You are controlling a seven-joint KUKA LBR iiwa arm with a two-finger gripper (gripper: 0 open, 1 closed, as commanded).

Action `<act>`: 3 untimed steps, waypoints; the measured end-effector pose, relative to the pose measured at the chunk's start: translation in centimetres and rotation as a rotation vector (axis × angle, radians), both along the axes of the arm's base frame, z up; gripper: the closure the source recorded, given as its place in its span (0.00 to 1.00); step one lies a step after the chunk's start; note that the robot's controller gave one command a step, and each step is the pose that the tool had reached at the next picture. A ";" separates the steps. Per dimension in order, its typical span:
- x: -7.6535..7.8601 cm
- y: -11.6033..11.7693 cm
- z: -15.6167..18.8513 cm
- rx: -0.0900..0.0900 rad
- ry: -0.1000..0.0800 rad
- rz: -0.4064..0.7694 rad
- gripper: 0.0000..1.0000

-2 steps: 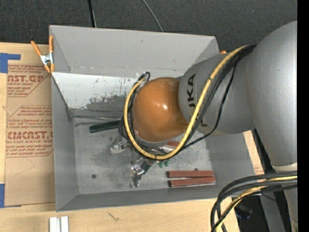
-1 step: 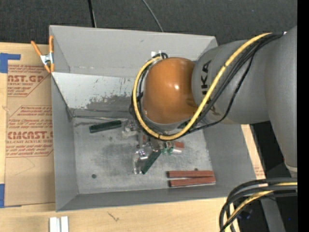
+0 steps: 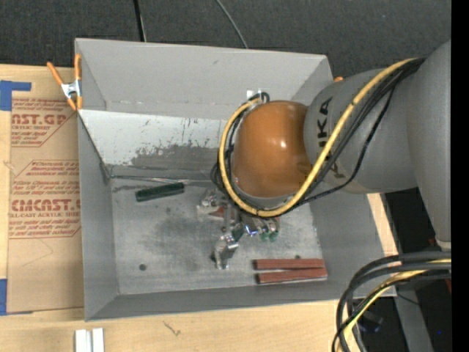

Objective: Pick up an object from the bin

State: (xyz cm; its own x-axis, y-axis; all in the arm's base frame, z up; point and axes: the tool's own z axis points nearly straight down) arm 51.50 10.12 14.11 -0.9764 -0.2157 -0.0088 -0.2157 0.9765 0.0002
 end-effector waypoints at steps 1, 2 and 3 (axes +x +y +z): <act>1.3 -2.6 -1.0 -0.002 0.010 0.245 0.00; 2.1 -5.3 -6.6 0.000 0.004 0.462 1.00; 2.1 -5.3 -6.6 0.000 0.004 0.462 1.00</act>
Offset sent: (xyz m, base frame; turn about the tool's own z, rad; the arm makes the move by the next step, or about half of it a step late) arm 0.0193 -0.0566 -0.0711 -0.4617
